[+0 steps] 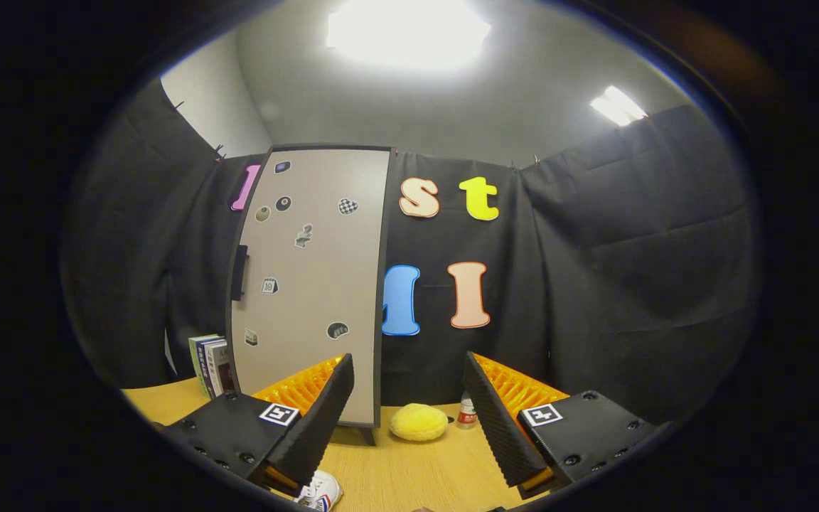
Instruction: Open the shoe cabinet door, grab the shoes and put them into the shoe cabinet, then close the shoe cabinet door.
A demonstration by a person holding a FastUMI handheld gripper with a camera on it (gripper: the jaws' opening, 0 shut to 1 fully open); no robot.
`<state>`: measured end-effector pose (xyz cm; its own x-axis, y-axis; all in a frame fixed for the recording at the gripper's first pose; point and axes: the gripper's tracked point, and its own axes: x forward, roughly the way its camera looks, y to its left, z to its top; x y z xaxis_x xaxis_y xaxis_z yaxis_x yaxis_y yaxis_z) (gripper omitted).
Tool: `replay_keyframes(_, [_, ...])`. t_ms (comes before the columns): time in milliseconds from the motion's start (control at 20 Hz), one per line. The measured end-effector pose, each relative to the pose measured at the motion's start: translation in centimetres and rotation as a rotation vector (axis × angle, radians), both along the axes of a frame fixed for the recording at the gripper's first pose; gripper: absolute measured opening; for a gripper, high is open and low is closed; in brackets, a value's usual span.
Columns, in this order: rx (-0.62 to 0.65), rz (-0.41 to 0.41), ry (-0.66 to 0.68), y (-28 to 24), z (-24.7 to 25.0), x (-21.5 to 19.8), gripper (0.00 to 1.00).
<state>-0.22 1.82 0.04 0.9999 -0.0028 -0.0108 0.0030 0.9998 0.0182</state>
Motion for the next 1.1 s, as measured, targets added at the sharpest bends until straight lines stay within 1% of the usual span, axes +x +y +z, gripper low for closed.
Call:
replay_keyframes(250, [0.024,0.014,0.004,1.8,0.7,1.3,0.98])
replay_keyframes(500, [0.056,0.070,-0.018,5.1,3.6,4.3,0.98])
replay_keyframes(650, [0.064,0.118,-0.036,8.0,5.3,6.5,0.98])
replay_keyframes(800, [0.066,0.174,-0.031,11.3,6.4,8.6,0.98])
replay_keyframes(1100, [0.067,0.262,-0.048,18.4,8.5,12.4,0.98])
